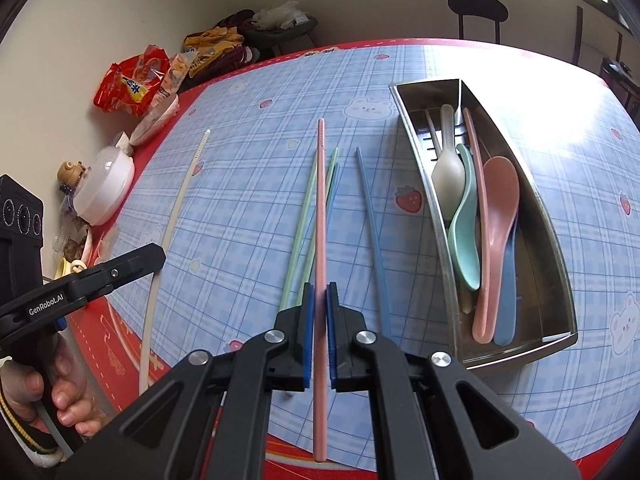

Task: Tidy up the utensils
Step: 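Lift the beige chopstick with the left gripper while the right gripper lifts the pink chopstick, then lower both chopsticks into the steel tray and open both grippers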

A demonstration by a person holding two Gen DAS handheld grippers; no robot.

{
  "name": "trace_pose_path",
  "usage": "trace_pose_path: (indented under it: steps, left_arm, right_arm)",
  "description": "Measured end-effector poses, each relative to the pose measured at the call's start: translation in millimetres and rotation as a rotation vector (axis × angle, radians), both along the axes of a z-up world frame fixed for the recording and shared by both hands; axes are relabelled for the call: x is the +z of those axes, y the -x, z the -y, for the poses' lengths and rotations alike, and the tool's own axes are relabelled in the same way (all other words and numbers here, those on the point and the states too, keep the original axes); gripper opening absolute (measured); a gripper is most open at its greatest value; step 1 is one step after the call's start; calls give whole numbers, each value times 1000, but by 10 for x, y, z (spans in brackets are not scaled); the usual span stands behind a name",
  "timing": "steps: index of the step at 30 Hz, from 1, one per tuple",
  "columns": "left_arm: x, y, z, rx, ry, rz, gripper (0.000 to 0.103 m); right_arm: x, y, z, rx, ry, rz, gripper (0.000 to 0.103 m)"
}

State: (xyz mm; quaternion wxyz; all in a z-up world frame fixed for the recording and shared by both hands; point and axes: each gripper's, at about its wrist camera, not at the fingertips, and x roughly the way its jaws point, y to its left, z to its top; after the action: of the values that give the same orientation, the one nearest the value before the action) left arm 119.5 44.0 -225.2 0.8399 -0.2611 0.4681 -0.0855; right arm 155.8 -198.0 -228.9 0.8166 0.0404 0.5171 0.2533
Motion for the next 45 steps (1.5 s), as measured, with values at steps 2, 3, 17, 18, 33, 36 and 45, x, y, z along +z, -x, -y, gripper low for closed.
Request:
trace_pose_path:
  steps: [2,3,17,18,33,36,45]
  left_arm:
    - [40,-54,70,-8,-1,-3,10]
    - [61,-94,111,-16,-1,-5,10]
    - [-98,-1223,1194,-22,114,-92,10]
    - [-158,-1274,1241,-13,120,-107,10]
    - [-467,-1671,1641,-6,132,-168,10]
    - [-498,-1738,1662,9,142,-167,10]
    - [-318,-1821,1604,-93,111,-144,17]
  right_arm:
    - [65,-72,80,-10,12,17,6]
    - [113,-113,142,-16,9,27,6]
    - [26,-946,856,-97,130,-6,6]
    - [3,-976,848,-90,133,-10,6]
    - [-230,-1095,765,-82,189,-71,6]
    - [-262,-1112,709,-82,195,-77,6]
    - [-70,-973,660,-101,187,-26,13]
